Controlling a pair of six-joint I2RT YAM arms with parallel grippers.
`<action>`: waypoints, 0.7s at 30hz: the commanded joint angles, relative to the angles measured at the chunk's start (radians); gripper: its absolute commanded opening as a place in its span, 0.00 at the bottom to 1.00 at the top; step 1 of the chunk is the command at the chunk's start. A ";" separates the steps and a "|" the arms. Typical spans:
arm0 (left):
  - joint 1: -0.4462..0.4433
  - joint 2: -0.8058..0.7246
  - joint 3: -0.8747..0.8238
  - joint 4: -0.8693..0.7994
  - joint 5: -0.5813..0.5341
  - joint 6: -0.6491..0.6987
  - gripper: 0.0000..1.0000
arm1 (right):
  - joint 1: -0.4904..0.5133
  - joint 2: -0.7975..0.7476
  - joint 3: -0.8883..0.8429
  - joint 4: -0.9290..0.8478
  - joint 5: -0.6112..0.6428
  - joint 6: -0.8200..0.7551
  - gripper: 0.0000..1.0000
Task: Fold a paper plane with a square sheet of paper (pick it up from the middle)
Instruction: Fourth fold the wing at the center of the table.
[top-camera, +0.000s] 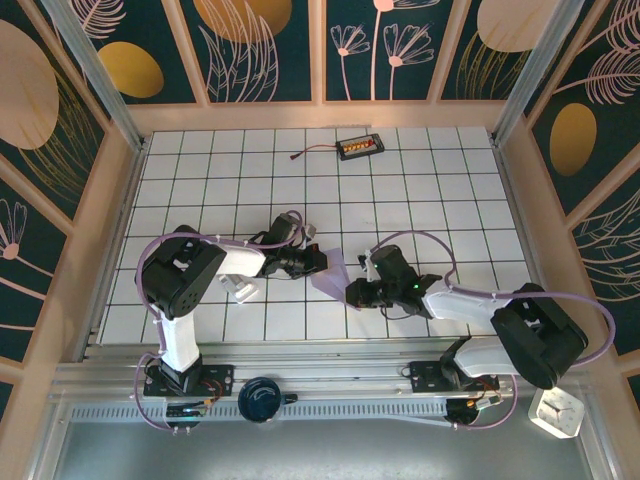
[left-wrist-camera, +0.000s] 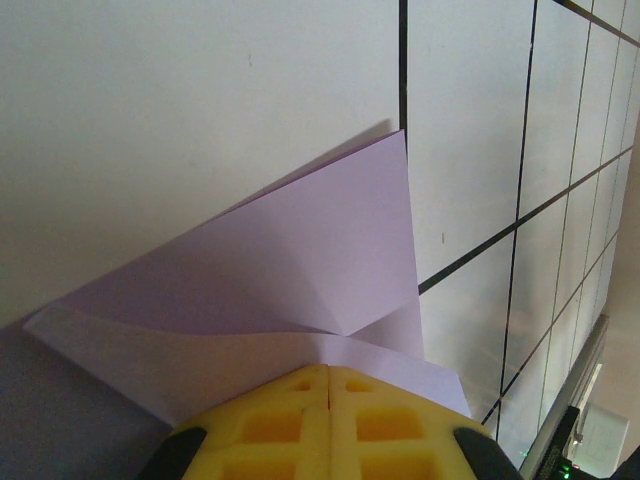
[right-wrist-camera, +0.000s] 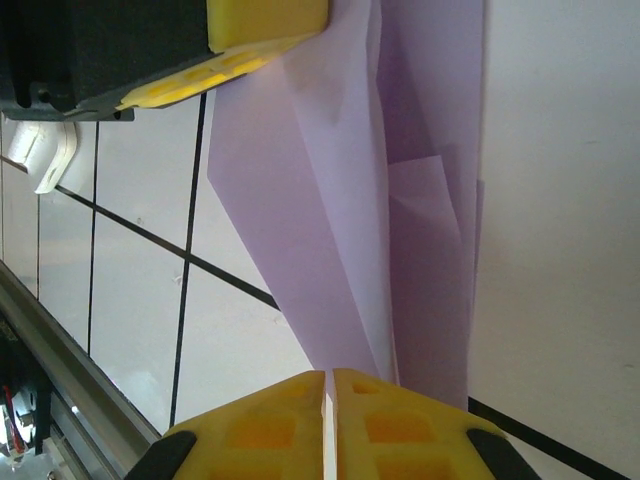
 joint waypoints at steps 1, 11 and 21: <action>0.008 0.035 0.009 -0.039 -0.020 0.030 0.05 | -0.013 0.020 -0.015 -0.014 -0.028 -0.027 0.10; 0.009 0.034 0.006 -0.039 -0.020 0.031 0.04 | -0.033 0.041 -0.027 -0.004 -0.037 -0.041 0.09; 0.009 0.033 0.008 -0.041 -0.020 0.032 0.04 | -0.048 0.062 -0.029 -0.008 -0.033 -0.059 0.08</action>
